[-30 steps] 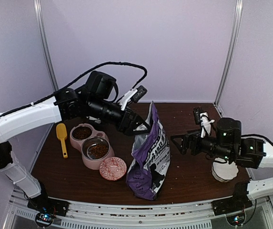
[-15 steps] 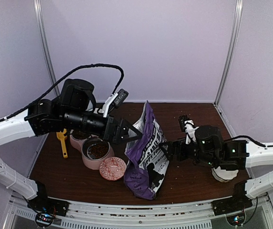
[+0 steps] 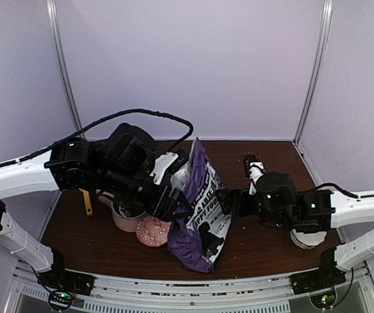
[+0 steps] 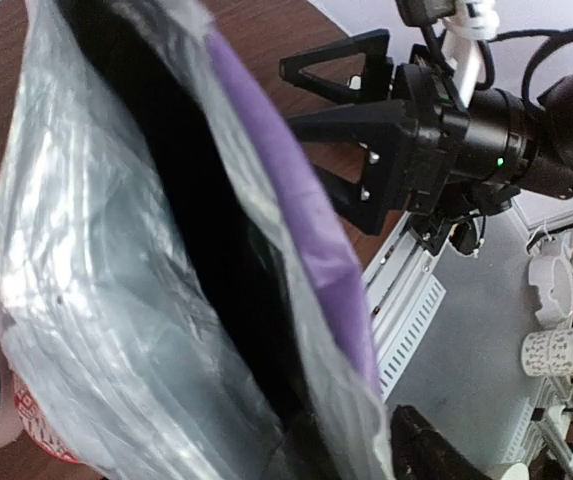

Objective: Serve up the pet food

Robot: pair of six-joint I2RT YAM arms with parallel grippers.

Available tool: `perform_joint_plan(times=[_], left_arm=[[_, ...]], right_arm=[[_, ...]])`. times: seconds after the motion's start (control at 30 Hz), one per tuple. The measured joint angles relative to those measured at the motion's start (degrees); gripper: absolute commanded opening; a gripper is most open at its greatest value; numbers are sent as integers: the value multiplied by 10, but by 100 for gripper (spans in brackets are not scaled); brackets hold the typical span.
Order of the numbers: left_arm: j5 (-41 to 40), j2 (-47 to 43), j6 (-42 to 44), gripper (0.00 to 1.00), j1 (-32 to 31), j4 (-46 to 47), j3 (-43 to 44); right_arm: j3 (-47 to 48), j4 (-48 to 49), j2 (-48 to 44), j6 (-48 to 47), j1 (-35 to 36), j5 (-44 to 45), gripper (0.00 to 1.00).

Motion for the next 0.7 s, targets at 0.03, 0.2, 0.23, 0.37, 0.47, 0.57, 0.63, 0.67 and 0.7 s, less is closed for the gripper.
perform_joint_plan(times=[0.03,0.2,0.23,0.37,0.47,0.57,0.63,0.67,0.7], left_arm=[[-3,2,0,28,-1,-2,2],[-25,22,31,0,-10,-26,37],[-26,26,41,0,-10,-30,43],[-21,47,107,0,-10,-64,80],[-14,62,189,0,-6,-105,113],[-12,62,285,0,-2,-153,132],[-11,61,345,0,-2,-181,143],[-11,60,370,0,-2,-191,146],[-12,58,397,0,-2,-205,151]], right_arm=[[1,-2,-2,0,0,2,100],[1,-27,-43,-18,-8,3,100],[1,-31,-54,-24,-14,0,100],[1,-47,-103,-51,-69,-44,100],[-2,-53,-143,-76,-117,-101,100],[-8,-60,-182,-102,-160,-176,100],[-9,-68,-205,-119,-181,-230,100],[-10,-70,-214,-125,-187,-250,100],[-10,-70,-225,-133,-192,-276,100]])
